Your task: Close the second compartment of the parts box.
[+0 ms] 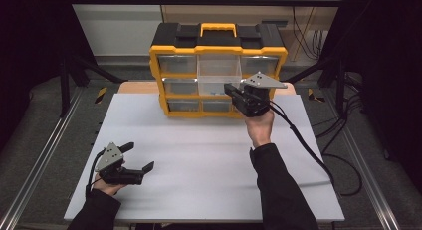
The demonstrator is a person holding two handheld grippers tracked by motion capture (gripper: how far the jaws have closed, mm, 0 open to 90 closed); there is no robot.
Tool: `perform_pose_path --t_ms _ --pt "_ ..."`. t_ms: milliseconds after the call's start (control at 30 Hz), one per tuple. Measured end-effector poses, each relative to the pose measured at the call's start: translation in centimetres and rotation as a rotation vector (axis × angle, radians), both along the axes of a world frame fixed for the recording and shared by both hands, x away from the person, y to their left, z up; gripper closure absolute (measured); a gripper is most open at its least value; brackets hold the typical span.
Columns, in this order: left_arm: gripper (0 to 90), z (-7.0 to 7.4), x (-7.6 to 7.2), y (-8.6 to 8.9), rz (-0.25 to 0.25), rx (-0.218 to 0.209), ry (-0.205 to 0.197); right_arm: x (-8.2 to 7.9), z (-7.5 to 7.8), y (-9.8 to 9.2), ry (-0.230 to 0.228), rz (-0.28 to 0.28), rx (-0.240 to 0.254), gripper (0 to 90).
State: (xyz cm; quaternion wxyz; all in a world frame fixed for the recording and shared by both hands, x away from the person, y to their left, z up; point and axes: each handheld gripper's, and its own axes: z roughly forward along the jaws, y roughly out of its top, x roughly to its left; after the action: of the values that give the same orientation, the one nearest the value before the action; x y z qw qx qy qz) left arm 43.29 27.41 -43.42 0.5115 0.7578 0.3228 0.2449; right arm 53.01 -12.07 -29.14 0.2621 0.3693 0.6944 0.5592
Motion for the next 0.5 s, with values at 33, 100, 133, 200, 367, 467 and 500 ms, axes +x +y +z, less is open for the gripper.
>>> perform_pose_path --t_ms 33,100,133,200,367,467,500 --pt "0.3 0.0 0.0 0.0 0.0 0.0 -0.001 0.2 -0.1 0.0 -0.004 0.0 -0.005 90.0" --pt "0.3 0.0 0.0 0.0 -0.001 0.0 -0.001 0.4 -0.2 0.1 0.002 -0.002 -0.003 90.0" --pt "0.3 0.0 0.0 0.0 -0.001 0.001 -0.001 0.5 -0.2 0.1 -0.001 0.001 -0.005 90.0" --pt "0.3 0.0 0.0 -0.1 -0.001 0.002 0.001 0.7 -0.3 0.3 -0.008 0.0 -0.016 90.0" --pt "0.3 0.0 0.0 0.0 0.001 0.002 0.002 1.3 -0.4 0.5 -0.005 -0.004 -0.02 90.0" --pt "0.3 0.0 -0.1 0.0 0.003 0.0 0.002 1.6 -0.5 0.5 -0.006 -0.003 -0.019 90.0" --pt "0.3 0.0 -0.1 0.0 0.002 0.001 0.002 1.8 -0.5 0.6 -0.005 -0.013 -0.015 90.0"
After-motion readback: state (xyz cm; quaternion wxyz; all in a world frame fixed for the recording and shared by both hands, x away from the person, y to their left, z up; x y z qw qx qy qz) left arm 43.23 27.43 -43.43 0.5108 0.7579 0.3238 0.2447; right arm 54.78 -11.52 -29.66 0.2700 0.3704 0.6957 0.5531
